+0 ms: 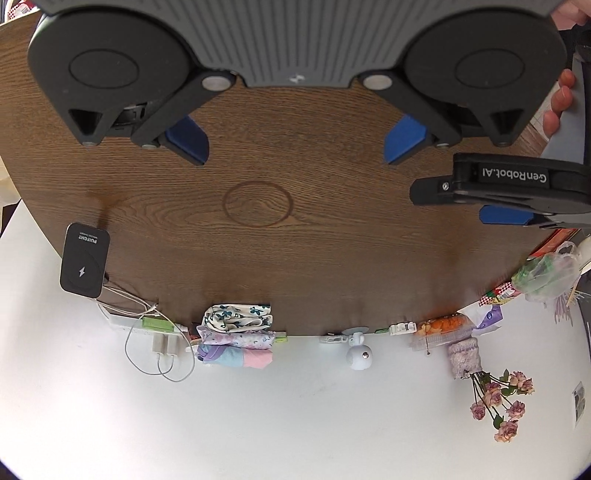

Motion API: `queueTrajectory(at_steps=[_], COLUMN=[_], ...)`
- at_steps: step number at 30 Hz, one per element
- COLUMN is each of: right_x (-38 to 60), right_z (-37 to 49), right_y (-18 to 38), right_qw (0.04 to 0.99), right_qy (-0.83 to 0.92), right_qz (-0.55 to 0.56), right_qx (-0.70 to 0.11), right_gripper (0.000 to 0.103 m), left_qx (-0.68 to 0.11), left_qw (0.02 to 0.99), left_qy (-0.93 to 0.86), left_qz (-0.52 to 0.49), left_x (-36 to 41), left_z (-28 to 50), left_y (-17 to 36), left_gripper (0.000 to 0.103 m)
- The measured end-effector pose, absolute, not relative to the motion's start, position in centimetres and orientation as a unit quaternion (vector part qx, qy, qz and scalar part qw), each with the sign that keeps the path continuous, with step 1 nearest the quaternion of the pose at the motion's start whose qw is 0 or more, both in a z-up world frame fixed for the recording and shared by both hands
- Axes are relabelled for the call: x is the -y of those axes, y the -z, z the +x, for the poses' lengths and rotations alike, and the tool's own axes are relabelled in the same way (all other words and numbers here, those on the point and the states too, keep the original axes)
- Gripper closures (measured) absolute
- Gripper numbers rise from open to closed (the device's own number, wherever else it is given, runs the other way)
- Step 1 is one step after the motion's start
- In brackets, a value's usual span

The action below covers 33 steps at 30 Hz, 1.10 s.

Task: Fold clothes

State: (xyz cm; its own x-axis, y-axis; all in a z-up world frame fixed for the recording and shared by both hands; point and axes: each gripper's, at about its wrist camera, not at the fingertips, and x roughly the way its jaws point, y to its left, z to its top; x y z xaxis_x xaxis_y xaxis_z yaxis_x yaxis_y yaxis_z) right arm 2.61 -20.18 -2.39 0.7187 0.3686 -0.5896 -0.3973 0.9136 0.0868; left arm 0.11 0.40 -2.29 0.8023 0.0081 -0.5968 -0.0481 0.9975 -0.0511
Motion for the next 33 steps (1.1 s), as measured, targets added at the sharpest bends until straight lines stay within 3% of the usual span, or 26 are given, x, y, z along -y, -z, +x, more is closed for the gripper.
queueTrajectory(at_steps=[33], right_x=[21.0], right_z=[1.9], right_y=[3.6], right_qw=[0.925], right_qy=[-0.193], right_qz=[0.008], right_qx=[-0.328], right_gripper=[0.0], left_qx=[-0.312], left_qw=[0.949], left_qy=[-0.046], left_qz=[-0.001], left_x=[1.1], left_z=[-1.9], left_y=[2.5], left_gripper=[0.0])
